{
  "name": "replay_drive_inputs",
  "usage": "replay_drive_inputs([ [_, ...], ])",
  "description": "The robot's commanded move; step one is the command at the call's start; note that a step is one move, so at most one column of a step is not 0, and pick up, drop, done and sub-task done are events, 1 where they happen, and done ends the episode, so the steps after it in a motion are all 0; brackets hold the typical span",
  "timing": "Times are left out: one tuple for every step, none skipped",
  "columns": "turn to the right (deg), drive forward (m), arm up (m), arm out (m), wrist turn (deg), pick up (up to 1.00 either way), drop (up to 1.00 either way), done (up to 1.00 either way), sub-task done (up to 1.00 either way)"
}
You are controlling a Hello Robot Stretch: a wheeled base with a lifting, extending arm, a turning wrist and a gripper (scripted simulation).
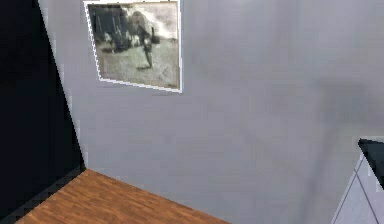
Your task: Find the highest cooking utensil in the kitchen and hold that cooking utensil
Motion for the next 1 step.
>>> replay_drive_inputs([
  [0.0, 0.00, 0.00, 0.00, 45.0, 0.00, 0.00, 0.00, 0.00],
])
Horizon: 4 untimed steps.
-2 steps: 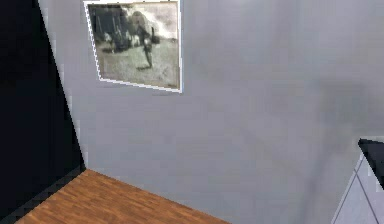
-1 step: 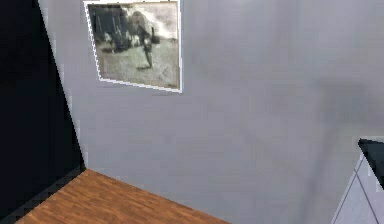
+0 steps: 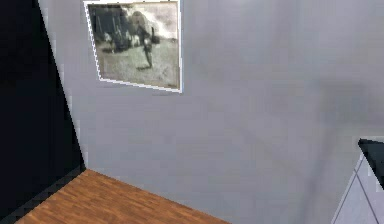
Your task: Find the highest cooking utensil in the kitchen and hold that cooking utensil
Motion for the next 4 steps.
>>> replay_drive_inputs([
  [0.0, 0.00, 0.00, 0.00, 45.0, 0.00, 0.00, 0.00, 0.00],
  [0.0, 0.00, 0.00, 0.00, 45.0, 0.00, 0.00, 0.00, 0.00],
  [0.0, 0.00, 0.00, 0.00, 21.0, 0.00, 0.00, 0.00, 0.00],
  [0.0, 0.00, 0.00, 0.00, 0.0, 1.00, 0.00, 0.00, 0.00],
])
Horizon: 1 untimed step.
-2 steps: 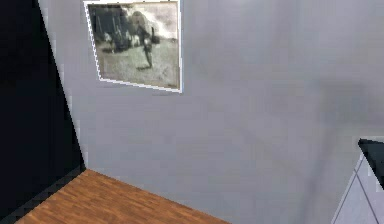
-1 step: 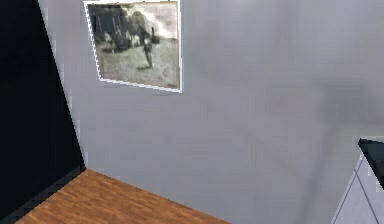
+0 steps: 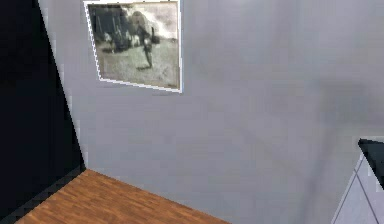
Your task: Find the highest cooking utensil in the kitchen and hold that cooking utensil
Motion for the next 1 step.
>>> replay_drive_inputs([
  [0.0, 0.00, 0.00, 0.00, 0.0, 0.00, 0.00, 1.00, 0.00],
])
